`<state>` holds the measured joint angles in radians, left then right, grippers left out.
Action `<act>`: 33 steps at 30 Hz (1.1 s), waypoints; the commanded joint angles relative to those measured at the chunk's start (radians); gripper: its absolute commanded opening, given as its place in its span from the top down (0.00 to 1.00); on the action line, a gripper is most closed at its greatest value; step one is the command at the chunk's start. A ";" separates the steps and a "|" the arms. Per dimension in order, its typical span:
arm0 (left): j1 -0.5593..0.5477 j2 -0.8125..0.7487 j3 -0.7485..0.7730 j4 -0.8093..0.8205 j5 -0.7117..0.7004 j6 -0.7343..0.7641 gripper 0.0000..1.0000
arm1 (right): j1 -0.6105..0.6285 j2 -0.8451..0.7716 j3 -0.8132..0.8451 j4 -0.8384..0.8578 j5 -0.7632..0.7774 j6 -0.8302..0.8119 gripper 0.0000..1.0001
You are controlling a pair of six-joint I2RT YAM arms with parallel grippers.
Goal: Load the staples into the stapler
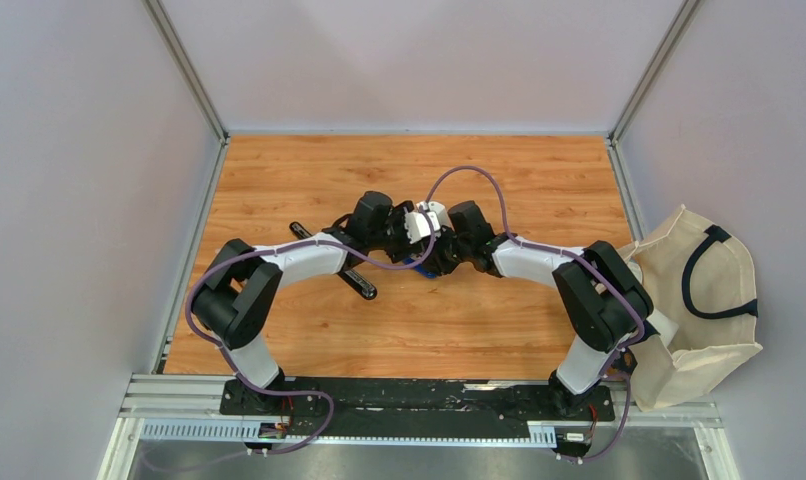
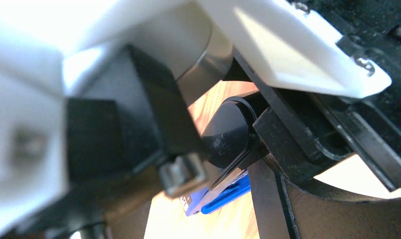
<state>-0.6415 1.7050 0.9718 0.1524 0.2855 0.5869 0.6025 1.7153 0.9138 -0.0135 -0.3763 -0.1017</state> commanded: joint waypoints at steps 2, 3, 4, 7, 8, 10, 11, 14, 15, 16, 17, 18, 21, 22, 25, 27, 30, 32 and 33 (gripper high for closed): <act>-0.003 -0.018 0.045 0.068 -0.109 -0.030 0.28 | 0.005 0.029 -0.009 -0.100 0.022 0.002 1.00; -0.001 -0.025 0.042 0.072 -0.117 -0.032 0.28 | 0.005 0.029 -0.007 -0.100 0.030 0.002 1.00; 0.005 -0.031 0.042 0.075 -0.118 -0.041 0.28 | 0.003 0.030 -0.010 -0.098 0.033 0.002 1.00; 0.042 -0.050 0.060 0.055 -0.080 -0.113 0.30 | 0.000 0.035 -0.010 -0.095 0.047 0.005 1.00; 0.057 -0.054 0.067 0.050 -0.072 -0.131 0.31 | -0.001 0.035 -0.012 -0.094 0.048 0.005 1.00; 0.081 -0.061 0.080 0.045 -0.063 -0.157 0.31 | -0.004 0.033 -0.016 -0.089 0.054 0.007 1.00; 0.088 -0.061 0.085 0.042 -0.069 -0.163 0.32 | -0.004 0.032 -0.016 -0.088 0.054 0.007 1.00; 0.092 -0.050 0.087 0.047 -0.092 -0.160 0.32 | -0.004 0.030 -0.016 -0.088 0.047 0.010 1.00; 0.091 -0.044 0.087 0.049 -0.097 -0.170 0.32 | -0.003 0.030 -0.016 -0.088 0.045 0.008 1.00; 0.092 -0.036 0.090 0.050 -0.104 -0.176 0.32 | -0.003 0.030 -0.016 -0.088 0.045 0.010 1.00; 0.091 -0.030 0.096 0.049 -0.109 -0.188 0.32 | -0.003 0.026 -0.018 -0.088 0.043 0.007 1.00; 0.092 -0.021 0.099 0.049 -0.118 -0.197 0.32 | -0.003 0.023 -0.021 -0.086 0.040 0.007 1.00; 0.092 -0.012 0.102 0.058 -0.126 -0.211 0.31 | -0.003 0.021 -0.021 -0.086 0.034 0.005 1.00; 0.092 -0.013 0.100 0.067 -0.126 -0.220 0.30 | -0.003 0.021 -0.021 -0.088 0.028 0.005 1.00; 0.091 -0.021 0.085 0.087 -0.097 -0.231 0.30 | -0.003 0.027 -0.013 -0.101 -0.022 0.004 1.00; 0.091 -0.022 0.081 0.095 -0.072 -0.242 0.29 | -0.003 0.029 -0.004 -0.112 -0.061 0.003 1.00; 0.089 -0.015 0.082 0.098 -0.063 -0.252 0.29 | -0.003 0.024 -0.004 -0.118 -0.094 -0.001 1.00; 0.086 -0.005 0.091 0.096 -0.066 -0.254 0.29 | -0.003 0.023 -0.003 -0.123 -0.110 -0.007 1.00; 0.083 0.001 0.097 0.092 -0.071 -0.256 0.29 | -0.003 0.021 -0.003 -0.126 -0.116 -0.009 1.00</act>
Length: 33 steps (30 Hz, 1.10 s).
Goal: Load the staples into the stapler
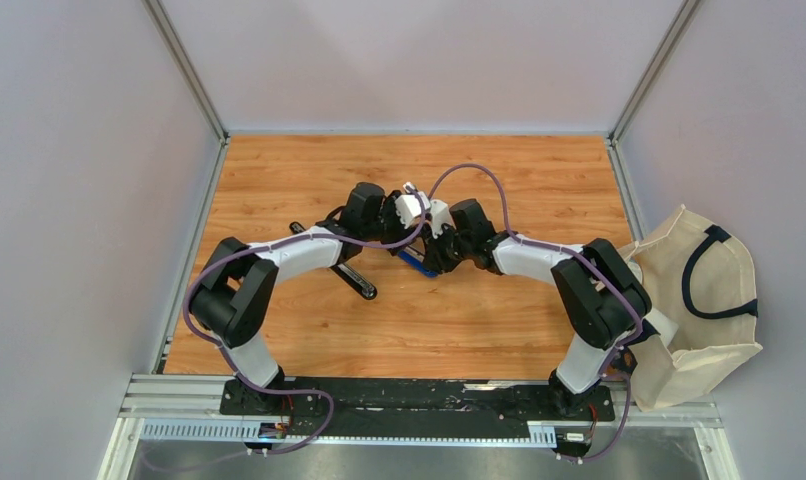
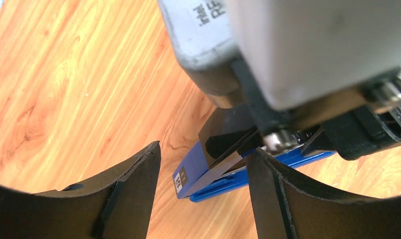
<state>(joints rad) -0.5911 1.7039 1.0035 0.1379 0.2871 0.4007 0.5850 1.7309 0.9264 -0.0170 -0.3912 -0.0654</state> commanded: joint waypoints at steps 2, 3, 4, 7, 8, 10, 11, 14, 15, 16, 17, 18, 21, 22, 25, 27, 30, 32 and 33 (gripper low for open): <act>0.030 0.008 0.075 0.092 -0.071 -0.068 0.29 | 0.015 0.002 -0.014 -0.124 -0.112 -0.047 1.00; 0.028 0.010 0.078 0.092 -0.074 -0.069 0.29 | 0.015 0.001 -0.014 -0.126 -0.116 -0.047 1.00; 0.028 0.011 0.076 0.094 -0.077 -0.075 0.29 | 0.013 -0.002 -0.014 -0.126 -0.115 -0.048 1.00; 0.028 0.016 0.087 0.086 -0.130 -0.076 0.29 | 0.015 0.001 -0.017 -0.124 -0.095 -0.050 1.00; 0.030 0.016 0.092 0.085 -0.152 -0.074 0.29 | 0.015 -0.001 -0.020 -0.118 -0.086 -0.048 1.00; 0.033 0.014 0.098 0.080 -0.184 -0.068 0.28 | 0.013 0.001 -0.026 -0.112 -0.075 -0.048 1.00; 0.036 0.011 0.098 0.078 -0.198 -0.069 0.28 | 0.013 0.002 -0.024 -0.110 -0.069 -0.048 1.00; 0.048 0.000 0.101 0.075 -0.229 -0.071 0.28 | 0.013 0.002 -0.026 -0.106 -0.049 -0.048 1.00; 0.054 -0.004 0.103 0.075 -0.238 -0.072 0.28 | 0.013 0.002 -0.029 -0.104 -0.044 -0.048 1.00; 0.062 -0.009 0.103 0.077 -0.247 -0.072 0.28 | 0.013 0.002 -0.028 -0.104 -0.040 -0.048 1.00; 0.069 -0.013 0.101 0.075 -0.250 -0.076 0.28 | 0.013 0.002 -0.029 -0.101 -0.038 -0.047 1.00; 0.080 -0.016 0.103 0.074 -0.253 -0.077 0.28 | 0.013 0.002 -0.031 -0.100 -0.034 -0.048 1.00; 0.105 -0.024 0.106 0.062 -0.267 -0.086 0.28 | 0.013 0.002 -0.032 -0.093 -0.023 -0.047 1.00; 0.112 -0.027 0.107 0.060 -0.269 -0.088 0.28 | 0.013 0.004 -0.034 -0.093 -0.018 -0.047 1.00; 0.138 -0.033 0.110 0.052 -0.270 -0.099 0.28 | 0.013 0.013 -0.032 -0.093 -0.006 -0.050 1.00; 0.154 -0.033 0.118 0.045 -0.275 -0.100 0.28 | 0.015 0.013 -0.031 -0.095 0.000 -0.050 1.00; 0.168 -0.029 0.130 0.026 -0.284 -0.094 0.29 | 0.015 0.015 -0.029 -0.095 0.011 -0.051 1.00; 0.172 -0.020 0.145 0.009 -0.282 -0.082 0.28 | 0.016 0.013 -0.031 -0.095 0.015 -0.053 1.00; 0.174 -0.010 0.159 -0.006 -0.313 -0.077 0.29 | 0.015 0.012 -0.031 -0.093 0.020 -0.053 1.00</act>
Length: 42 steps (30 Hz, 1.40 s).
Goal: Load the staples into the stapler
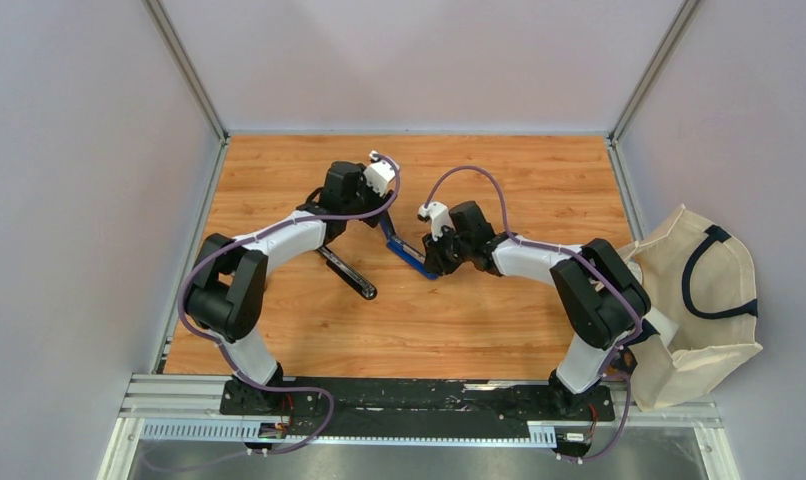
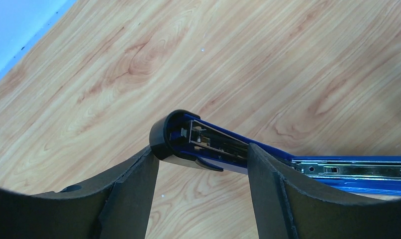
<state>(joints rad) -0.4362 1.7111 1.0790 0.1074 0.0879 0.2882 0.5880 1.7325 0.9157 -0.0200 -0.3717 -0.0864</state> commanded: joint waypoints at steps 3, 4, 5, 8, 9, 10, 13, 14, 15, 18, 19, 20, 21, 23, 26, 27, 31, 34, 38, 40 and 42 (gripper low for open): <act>0.024 0.011 0.113 -0.023 -0.137 0.048 0.29 | 0.016 0.007 -0.021 -0.089 0.013 -0.035 1.00; 0.024 0.019 0.122 -0.040 -0.137 0.048 0.29 | 0.018 0.006 -0.020 -0.090 0.019 -0.036 1.00; 0.022 0.021 0.127 -0.041 -0.139 0.048 0.29 | 0.022 0.006 -0.021 -0.090 0.025 -0.039 1.00; 0.024 0.039 0.163 -0.099 -0.146 0.055 0.29 | 0.030 -0.001 -0.020 -0.092 0.039 -0.044 1.00; 0.024 0.045 0.174 -0.103 -0.151 0.058 0.29 | 0.032 -0.004 -0.020 -0.090 0.045 -0.046 1.00; 0.024 0.048 0.182 -0.139 -0.154 0.065 0.29 | 0.033 -0.007 -0.021 -0.089 0.050 -0.046 1.00; 0.024 0.051 0.193 -0.161 -0.159 0.077 0.29 | 0.033 -0.013 -0.020 -0.087 0.063 -0.046 1.00; 0.024 0.053 0.194 -0.170 -0.157 0.081 0.29 | 0.033 -0.013 -0.020 -0.086 0.069 -0.046 1.00; 0.024 0.056 0.199 -0.181 -0.157 0.086 0.29 | 0.033 -0.014 -0.020 -0.086 0.076 -0.046 1.00; 0.024 0.071 0.225 -0.227 -0.149 0.089 0.29 | 0.033 -0.014 -0.018 -0.086 0.080 -0.044 1.00; 0.024 0.074 0.229 -0.241 -0.148 0.091 0.29 | 0.033 -0.016 -0.018 -0.086 0.082 -0.044 1.00; 0.024 0.074 0.233 -0.250 -0.143 0.094 0.29 | 0.033 -0.019 -0.018 -0.086 0.083 -0.044 1.00; 0.024 0.076 0.236 -0.261 -0.143 0.097 0.29 | 0.033 -0.019 -0.017 -0.086 0.086 -0.044 1.00; 0.024 0.082 0.251 -0.305 -0.139 0.106 0.29 | 0.033 -0.024 -0.018 -0.086 0.094 -0.044 1.00; 0.022 0.105 0.286 -0.366 -0.145 0.121 0.29 | 0.033 -0.027 -0.015 -0.086 0.096 -0.044 1.00; 0.024 0.116 0.300 -0.388 -0.149 0.129 0.29 | 0.035 -0.025 -0.015 -0.084 0.099 -0.044 1.00; 0.024 0.149 0.338 -0.460 -0.152 0.155 0.29 | 0.033 -0.024 -0.014 -0.080 0.142 -0.039 1.00; 0.022 0.179 0.371 -0.509 -0.154 0.160 0.29 | 0.035 -0.024 -0.011 -0.075 0.168 -0.036 1.00; 0.024 0.196 0.391 -0.535 -0.149 0.161 0.29 | 0.036 -0.027 -0.014 -0.066 0.194 -0.030 1.00; 0.022 0.202 0.400 -0.548 -0.148 0.163 0.29 | 0.041 -0.025 -0.012 -0.061 0.221 -0.026 1.00; 0.022 0.208 0.410 -0.563 -0.140 0.164 0.29 | 0.050 -0.019 -0.009 -0.060 0.257 -0.018 1.00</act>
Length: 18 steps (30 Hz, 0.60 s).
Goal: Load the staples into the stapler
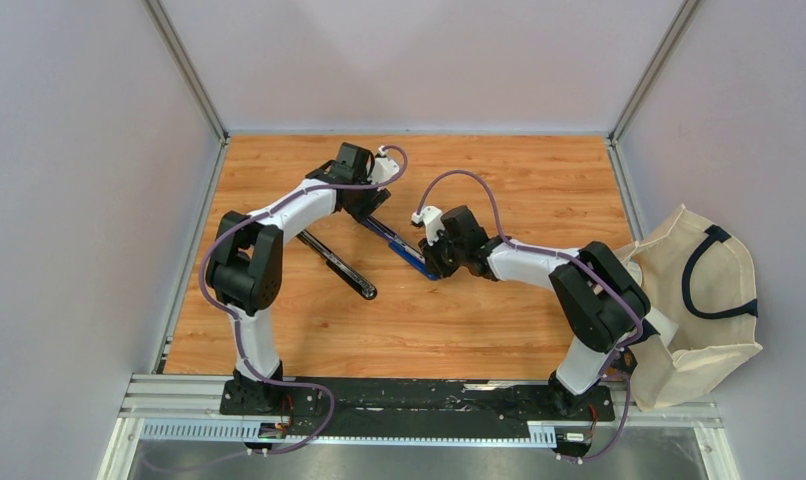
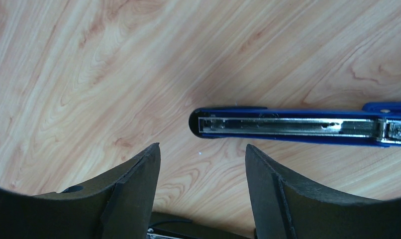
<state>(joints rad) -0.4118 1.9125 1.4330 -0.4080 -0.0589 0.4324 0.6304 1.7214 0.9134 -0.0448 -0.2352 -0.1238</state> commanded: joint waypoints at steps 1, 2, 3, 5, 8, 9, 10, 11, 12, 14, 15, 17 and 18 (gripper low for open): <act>-0.002 0.011 0.067 -0.064 0.016 0.020 0.29 | 0.014 -0.002 -0.005 -0.035 0.131 0.023 1.00; -0.002 0.019 0.078 -0.084 0.028 0.023 0.29 | 0.021 0.001 -0.001 -0.035 0.145 0.026 1.00; -0.002 0.028 0.102 -0.112 0.033 0.019 0.29 | 0.028 0.004 0.001 -0.033 0.157 0.029 1.00; -0.002 0.026 0.106 -0.118 0.045 0.003 0.29 | 0.043 0.012 0.007 -0.033 0.184 0.035 1.00; -0.001 -0.042 0.054 -0.051 0.053 -0.015 0.27 | 0.068 0.021 0.019 -0.033 0.234 0.044 1.00; -0.001 -0.076 0.040 -0.032 0.080 -0.018 0.27 | 0.077 0.026 0.022 -0.032 0.281 0.049 1.00; 0.001 -0.114 0.030 -0.023 0.086 -0.021 0.26 | 0.084 0.029 0.025 -0.032 0.302 0.053 1.00; 0.001 -0.154 0.023 -0.025 0.097 -0.023 0.26 | 0.091 0.033 0.028 -0.033 0.322 0.056 1.00; 0.004 -0.193 0.017 -0.029 0.103 -0.024 0.25 | 0.095 0.037 0.033 -0.035 0.329 0.059 1.00; 0.013 -0.268 -0.008 -0.043 0.116 -0.032 0.24 | 0.107 0.038 0.035 -0.033 0.343 0.062 0.99; 0.019 -0.311 -0.025 -0.049 0.120 -0.034 0.23 | 0.112 0.038 0.035 -0.029 0.349 0.062 0.99; 0.034 -0.392 -0.071 -0.058 0.128 -0.037 0.21 | 0.123 0.037 0.033 -0.024 0.362 0.064 0.98; 0.039 -0.430 -0.098 -0.061 0.133 -0.035 0.19 | 0.126 0.038 0.035 -0.023 0.372 0.062 0.96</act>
<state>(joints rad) -0.3996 1.6764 1.3888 -0.4778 0.0319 0.4206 0.7418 1.7336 0.9329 -0.0452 0.0338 -0.0746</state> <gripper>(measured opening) 0.779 0.221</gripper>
